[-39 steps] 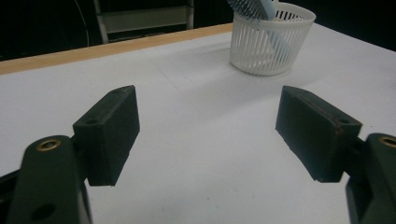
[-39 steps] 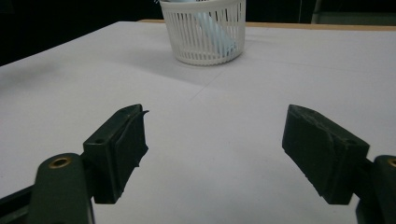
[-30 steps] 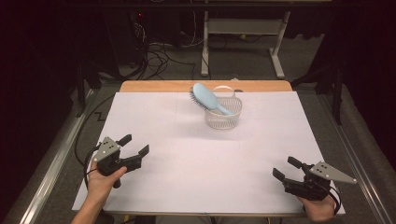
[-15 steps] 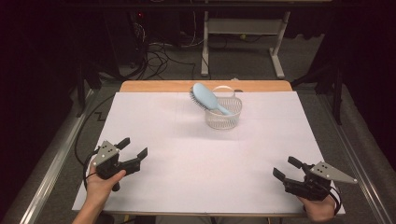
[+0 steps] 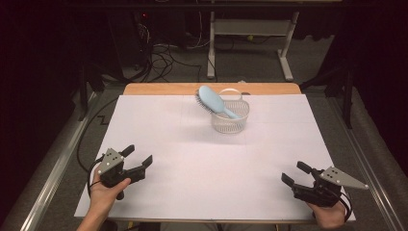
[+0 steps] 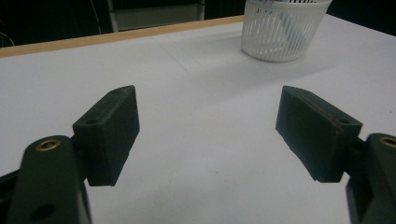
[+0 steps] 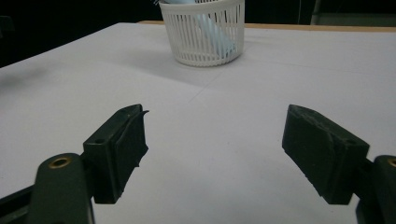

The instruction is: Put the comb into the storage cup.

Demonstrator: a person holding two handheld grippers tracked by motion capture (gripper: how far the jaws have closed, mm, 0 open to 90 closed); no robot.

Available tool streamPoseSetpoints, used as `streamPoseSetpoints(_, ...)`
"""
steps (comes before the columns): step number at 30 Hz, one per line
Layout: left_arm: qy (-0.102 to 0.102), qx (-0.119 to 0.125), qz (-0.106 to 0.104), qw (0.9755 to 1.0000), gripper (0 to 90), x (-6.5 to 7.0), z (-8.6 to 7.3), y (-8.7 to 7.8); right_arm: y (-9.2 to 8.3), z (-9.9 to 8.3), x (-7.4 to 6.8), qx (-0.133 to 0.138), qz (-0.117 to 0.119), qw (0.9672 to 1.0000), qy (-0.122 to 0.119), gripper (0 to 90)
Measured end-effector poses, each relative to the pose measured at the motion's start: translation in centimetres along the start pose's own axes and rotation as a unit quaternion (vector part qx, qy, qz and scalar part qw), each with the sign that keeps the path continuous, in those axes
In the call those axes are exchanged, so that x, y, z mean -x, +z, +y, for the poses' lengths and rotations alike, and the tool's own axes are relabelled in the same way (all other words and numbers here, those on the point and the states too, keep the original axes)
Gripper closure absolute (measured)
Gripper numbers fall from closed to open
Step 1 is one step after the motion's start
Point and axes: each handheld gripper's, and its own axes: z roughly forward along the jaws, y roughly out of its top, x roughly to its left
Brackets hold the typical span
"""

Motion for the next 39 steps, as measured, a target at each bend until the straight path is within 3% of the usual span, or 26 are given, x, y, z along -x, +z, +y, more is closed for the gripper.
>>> streamPoseSetpoints(39,-0.025,-0.007,0.004,0.9996,21.6,-0.1,-2.3,-0.1,-0.2,0.0,0.0,0.003,-0.001,1.0,0.002,22.5)
